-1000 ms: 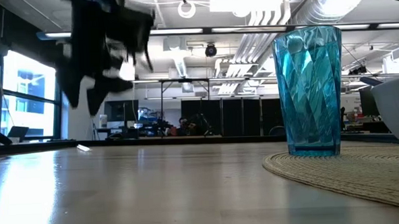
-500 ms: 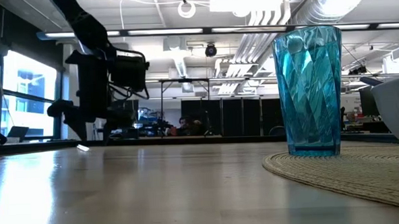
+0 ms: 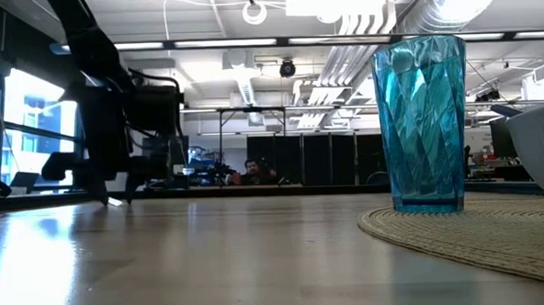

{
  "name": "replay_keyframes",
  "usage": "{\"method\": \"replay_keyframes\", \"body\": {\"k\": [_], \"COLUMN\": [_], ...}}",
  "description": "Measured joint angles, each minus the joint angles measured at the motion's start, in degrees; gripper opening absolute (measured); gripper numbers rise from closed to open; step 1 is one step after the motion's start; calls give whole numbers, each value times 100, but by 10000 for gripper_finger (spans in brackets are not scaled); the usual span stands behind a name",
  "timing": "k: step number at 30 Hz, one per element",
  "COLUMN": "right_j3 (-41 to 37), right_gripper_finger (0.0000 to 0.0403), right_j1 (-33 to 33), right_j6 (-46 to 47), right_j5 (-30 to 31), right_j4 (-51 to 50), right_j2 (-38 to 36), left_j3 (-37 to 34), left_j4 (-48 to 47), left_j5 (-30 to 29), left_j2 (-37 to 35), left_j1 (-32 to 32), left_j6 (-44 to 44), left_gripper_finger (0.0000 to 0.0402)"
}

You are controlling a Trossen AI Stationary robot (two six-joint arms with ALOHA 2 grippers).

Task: Pick & Place Utensil
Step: Put the yellow straw into the blue cup on the brown mat

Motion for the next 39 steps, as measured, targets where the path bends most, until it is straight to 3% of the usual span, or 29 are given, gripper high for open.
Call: {"method": "replay_keyframes", "body": {"k": [9, 11, 16, 22, 26, 29, 32, 35, 37, 39], "right_j3": [0, 0, 0, 0, 0, 0, 0, 0, 0, 0], "right_gripper_finger": [12, 12, 12, 12, 12, 12, 12, 12, 12, 12], "right_j1": [0, 2, 4, 4, 4, 4, 4, 4, 4, 4], "right_j6": [-14, -24, -144, -182, -183, -184, -184, -184, -128, -94], "right_j5": [-30, -50, -51, -42, -40, -38, -37, -45, -151, -306], "right_j4": [345, 411, 406, 404, 404, 404, 402, 400, 402, 407], "right_j2": [0, -2, -2, -2, -2, -2, -2, -2, -2, -2], "left_j3": [-7, -8, 150, 1120, 1987, 2704, 3436, 4074, 4415, 4730], "left_j4": [48, 37, -257, -1390, -2109, -2679, -2941, -2804, -2559, -2507], "left_j5": [-124, -140, 54, 914, 641, 78, -833, -1487, -1369, -881], "left_j2": [13, 13, 20, 35, 35, 35, 35, 29, 28, 28], "left_j1": [-339, -452, -869, -1805, -2480, -2942, -3354, -3703, -3871, -3965], "left_j6": [-308, -309, -312, -313, -157, 66, 718, 2000, 3199, 4331], "left_gripper_finger": [26, 8, 17, 12, 12, 12, 11, 11, 11, 11]}}
